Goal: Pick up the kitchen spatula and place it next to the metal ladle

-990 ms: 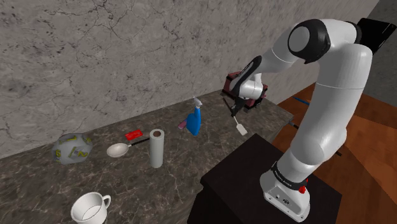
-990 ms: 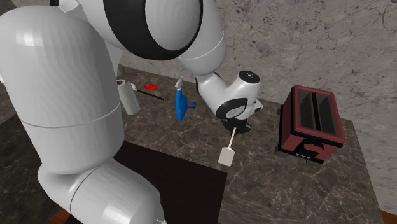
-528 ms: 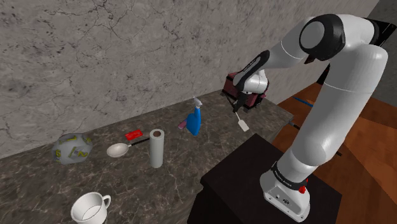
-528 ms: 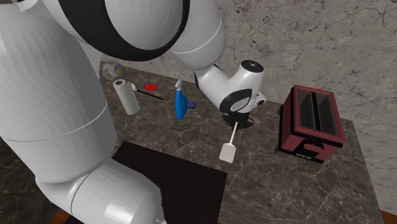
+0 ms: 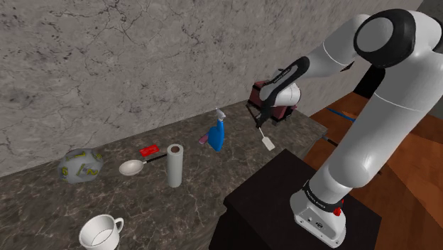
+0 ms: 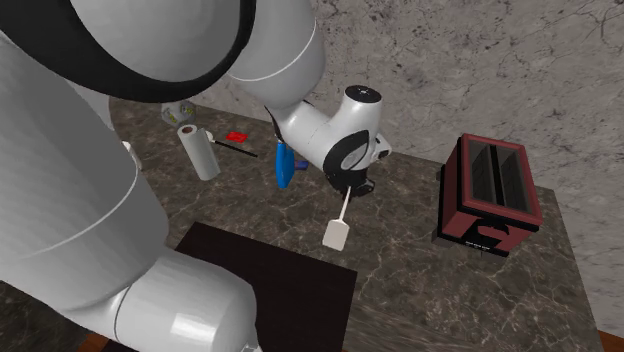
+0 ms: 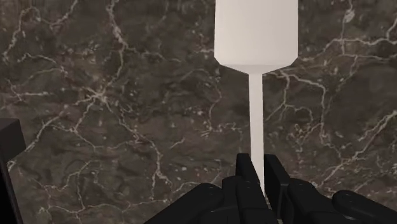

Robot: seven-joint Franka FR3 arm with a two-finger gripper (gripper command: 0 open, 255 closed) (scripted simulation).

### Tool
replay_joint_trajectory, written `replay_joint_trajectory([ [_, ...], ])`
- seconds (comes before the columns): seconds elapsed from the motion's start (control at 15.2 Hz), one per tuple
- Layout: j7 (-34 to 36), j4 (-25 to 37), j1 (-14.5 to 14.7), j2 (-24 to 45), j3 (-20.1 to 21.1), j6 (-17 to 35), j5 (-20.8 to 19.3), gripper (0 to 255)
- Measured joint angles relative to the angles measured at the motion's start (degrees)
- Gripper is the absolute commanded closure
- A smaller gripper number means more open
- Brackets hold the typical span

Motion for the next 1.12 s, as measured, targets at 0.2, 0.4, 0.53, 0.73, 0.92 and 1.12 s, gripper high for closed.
replay_joint_trajectory([
  [0.2, 6.5, -4.0, 2.6, -2.9, 1.4, 1.6, -3.1, 255],
  [0.4, 14.0, -7.8, 4.8, -6.0, 3.4, 2.4, -6.6, 255],
  [0.53, 18.3, -9.4, 6.2, -6.9, 5.3, 3.2, -7.7, 255],
  [0.73, 25.2, -11.6, 8.2, -9.0, 8.4, 3.4, -9.6, 255],
  [0.92, 31.9, -13.5, 10.4, -10.5, 11.9, 3.7, -10.7, 255],
  [1.12, 38.4, -14.2, 12.9, -10.8, 15.7, 4.0, -10.9, 255],
])
